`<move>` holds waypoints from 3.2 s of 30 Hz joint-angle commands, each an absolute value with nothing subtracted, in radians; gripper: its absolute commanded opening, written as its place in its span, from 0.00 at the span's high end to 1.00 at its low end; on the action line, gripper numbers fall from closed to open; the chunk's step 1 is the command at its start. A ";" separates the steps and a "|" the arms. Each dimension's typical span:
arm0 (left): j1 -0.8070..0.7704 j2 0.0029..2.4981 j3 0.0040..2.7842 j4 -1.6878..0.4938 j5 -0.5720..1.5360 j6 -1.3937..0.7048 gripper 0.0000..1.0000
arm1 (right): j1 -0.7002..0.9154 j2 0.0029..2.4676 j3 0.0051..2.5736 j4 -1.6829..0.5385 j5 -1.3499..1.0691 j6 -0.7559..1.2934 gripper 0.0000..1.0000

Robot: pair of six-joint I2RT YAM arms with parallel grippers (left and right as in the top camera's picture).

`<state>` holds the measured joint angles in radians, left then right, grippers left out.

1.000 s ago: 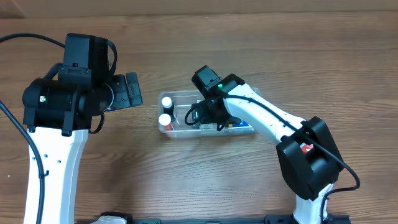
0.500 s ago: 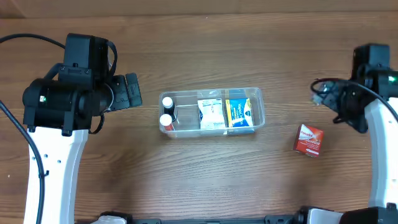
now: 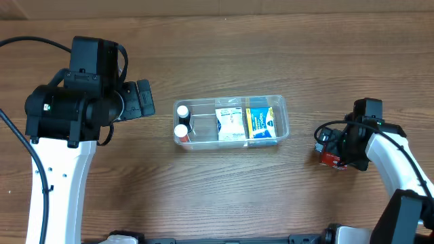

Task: Pack container

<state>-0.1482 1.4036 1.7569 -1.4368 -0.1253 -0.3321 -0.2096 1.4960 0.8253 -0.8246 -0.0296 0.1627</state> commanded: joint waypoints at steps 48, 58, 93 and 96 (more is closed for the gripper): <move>-0.144 1.406 1.769 -1.443 -0.138 -0.310 0.00 | 0.413 1.743 1.493 -1.116 0.000 0.244 0.00; 0.036 1.453 1.769 -1.378 0.008 -0.268 0.00 | 0.199 1.510 1.547 -1.135 0.025 0.224 0.00; 0.046 0.394 1.047 -1.300 0.042 -0.138 0.00 | 0.178 0.232 0.649 -0.892 0.002 0.018 0.00; 0.046 0.394 1.047 -1.300 0.042 -0.138 0.00 | 0.178 0.065 0.450 -0.714 0.001 0.018 0.00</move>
<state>0.0414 0.4007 1.0489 -1.3037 0.0490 -0.1532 0.1829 0.1730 0.5781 -0.8070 0.0212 0.0662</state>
